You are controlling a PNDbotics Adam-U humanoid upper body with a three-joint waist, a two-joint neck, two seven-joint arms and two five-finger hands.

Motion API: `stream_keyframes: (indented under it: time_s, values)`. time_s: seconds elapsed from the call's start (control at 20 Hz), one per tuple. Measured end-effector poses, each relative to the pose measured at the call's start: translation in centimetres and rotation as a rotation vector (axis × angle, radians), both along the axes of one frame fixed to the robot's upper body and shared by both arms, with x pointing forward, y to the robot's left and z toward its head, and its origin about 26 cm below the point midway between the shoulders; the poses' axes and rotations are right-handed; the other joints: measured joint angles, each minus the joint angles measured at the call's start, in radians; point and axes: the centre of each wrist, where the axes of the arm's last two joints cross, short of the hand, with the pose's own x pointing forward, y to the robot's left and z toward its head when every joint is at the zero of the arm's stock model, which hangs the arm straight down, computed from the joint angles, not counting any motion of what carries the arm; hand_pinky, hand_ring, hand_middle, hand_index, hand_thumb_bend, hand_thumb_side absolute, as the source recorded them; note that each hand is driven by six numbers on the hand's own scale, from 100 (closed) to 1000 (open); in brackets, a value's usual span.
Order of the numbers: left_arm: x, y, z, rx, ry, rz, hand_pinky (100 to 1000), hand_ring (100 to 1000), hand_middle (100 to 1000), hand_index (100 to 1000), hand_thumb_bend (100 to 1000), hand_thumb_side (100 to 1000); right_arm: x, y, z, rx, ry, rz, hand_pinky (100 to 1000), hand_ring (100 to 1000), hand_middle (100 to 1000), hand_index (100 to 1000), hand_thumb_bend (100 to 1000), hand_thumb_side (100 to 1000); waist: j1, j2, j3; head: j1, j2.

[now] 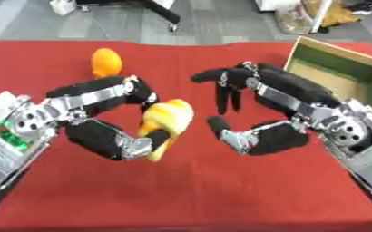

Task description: Pick up the objects with one hand, pass them to the other hand, and then place them into the box on the other side of the table.

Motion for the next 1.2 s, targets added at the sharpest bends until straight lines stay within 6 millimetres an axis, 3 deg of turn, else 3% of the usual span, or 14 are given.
stream_keyframes:
  time_s: [0.7, 1.2]
  values:
    - [0.0, -1.4, 0.7, -0.028, 0.012, -0.077, 790, 461, 348, 460, 100, 373, -0.2, 0.7, -0.1, -0.001, 0.019, 0.024, 389, 531, 427, 894, 100, 462, 0.000, 0.000, 0.000, -0.002, 0.000]
    - [-0.1, -2.0, 0.9, -0.042, 0.039, -0.114, 793, 461, 348, 459, 100, 385, -0.3, 0.8, -0.2, 0.025, 0.008, 0.026, 376, 521, 415, 760, 100, 395, 0.000, 0.000, -0.004, -0.006, 0.000]
